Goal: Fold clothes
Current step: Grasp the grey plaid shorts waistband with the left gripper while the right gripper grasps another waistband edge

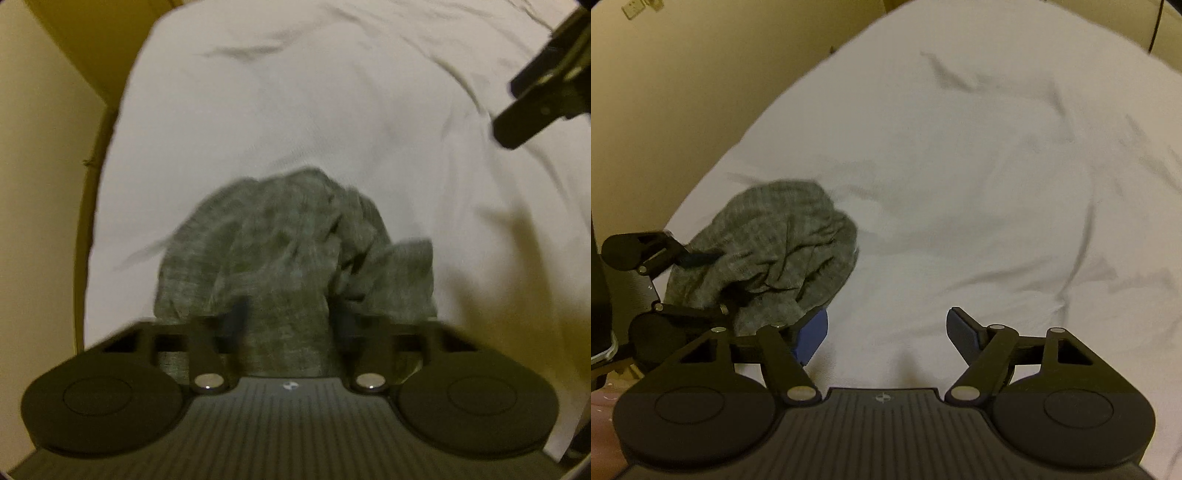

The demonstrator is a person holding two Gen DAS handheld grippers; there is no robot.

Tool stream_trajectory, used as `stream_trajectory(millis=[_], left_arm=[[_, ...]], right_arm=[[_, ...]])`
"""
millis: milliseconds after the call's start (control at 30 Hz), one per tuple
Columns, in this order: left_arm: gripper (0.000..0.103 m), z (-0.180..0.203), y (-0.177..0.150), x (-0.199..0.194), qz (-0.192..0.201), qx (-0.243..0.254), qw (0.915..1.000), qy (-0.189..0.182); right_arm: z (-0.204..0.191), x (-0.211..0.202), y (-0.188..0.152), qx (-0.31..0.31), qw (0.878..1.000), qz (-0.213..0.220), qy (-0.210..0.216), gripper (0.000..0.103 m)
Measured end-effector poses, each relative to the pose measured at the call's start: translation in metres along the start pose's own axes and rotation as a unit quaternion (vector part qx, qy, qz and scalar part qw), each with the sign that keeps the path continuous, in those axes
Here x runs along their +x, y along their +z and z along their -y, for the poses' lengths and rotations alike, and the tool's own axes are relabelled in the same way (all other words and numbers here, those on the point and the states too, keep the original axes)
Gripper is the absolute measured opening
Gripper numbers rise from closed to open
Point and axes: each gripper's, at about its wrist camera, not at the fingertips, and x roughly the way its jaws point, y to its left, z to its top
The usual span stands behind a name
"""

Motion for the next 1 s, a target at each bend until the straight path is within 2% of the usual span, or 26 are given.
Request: stream_trajectory(millis=[33, 67, 267, 367, 533, 600, 700, 733, 800, 833, 867, 900, 933, 1000], left_arm=[[0.012, -0.002, -0.003, -0.004, 0.005, 0.006, 0.9999, -0.008], [0.009, -0.003, -0.006, -0.01, 0.009, 0.011, 0.9998, -0.013], [0.006, -0.014, -0.035, -0.062, 0.023, 0.016, 0.9978, -0.06], [0.006, -0.01, -0.056, -0.078, 0.011, 0.029, 0.9965, -0.077], [0.006, -0.009, -0.086, -0.081, -0.019, 0.027, 0.995, -0.095], [0.006, -0.009, -0.095, -0.08, -0.027, 0.029, 0.9946, -0.096], [0.006, -0.014, -0.095, -0.073, -0.037, 0.03, 0.9947, -0.092], [0.006, -0.016, -0.092, -0.071, -0.04, 0.029, 0.9944, -0.093], [0.012, -0.022, -0.09, -0.073, -0.041, 0.025, 0.994, -0.098], [0.019, -0.028, -0.088, -0.075, -0.037, 0.021, 0.9942, -0.099], [0.034, -0.035, -0.086, -0.077, -0.03, 0.016, 0.9946, -0.098], [0.04, -0.043, -0.084, -0.08, -0.023, 0.01, 0.9949, -0.098], [0.044, -0.051, -0.082, -0.082, -0.015, 0.005, 0.9952, -0.097], [0.045, -0.065, -0.077, -0.089, -0.001, -0.007, 0.9956, -0.093]], right_arm=[[-0.003, 0.01, 0.001, 0.003, 1.0, -0.008, 0.008, 0.073], [-0.006, 0.017, 0.001, 0.005, 1.0, -0.014, 0.014, 0.073], [-0.027, 0.045, 0.0, 0.003, 0.998, -0.023, 0.062, 0.073], [-0.033, 0.058, -0.006, 0.002, 0.996, -0.027, 0.085, 0.073], [-0.048, 0.077, -0.02, -0.005, 0.988, -0.018, 0.152, 0.073], [-0.054, 0.084, -0.025, -0.01, 0.987, -0.019, 0.158, 0.073], [-0.06, 0.096, -0.028, -0.02, 0.991, -0.03, 0.129, 0.072], [-0.063, 0.1, -0.028, -0.022, 0.992, -0.033, 0.117, 0.069], [-0.065, 0.104, -0.029, -0.02, 0.994, -0.031, 0.107, 0.041], [-0.066, 0.103, -0.03, -0.027, 0.995, -0.029, 0.091, 0.037], [-0.066, 0.1, -0.03, -0.031, 0.996, -0.027, 0.083, 0.03], [-0.065, 0.095, -0.03, -0.036, 0.996, -0.027, 0.074, 0.025], [-0.065, 0.089, -0.03, -0.041, 0.997, -0.025, 0.063, 0.023], [-0.064, 0.07, -0.031, -0.055, 0.997, -0.011, 0.043, 0.019]])
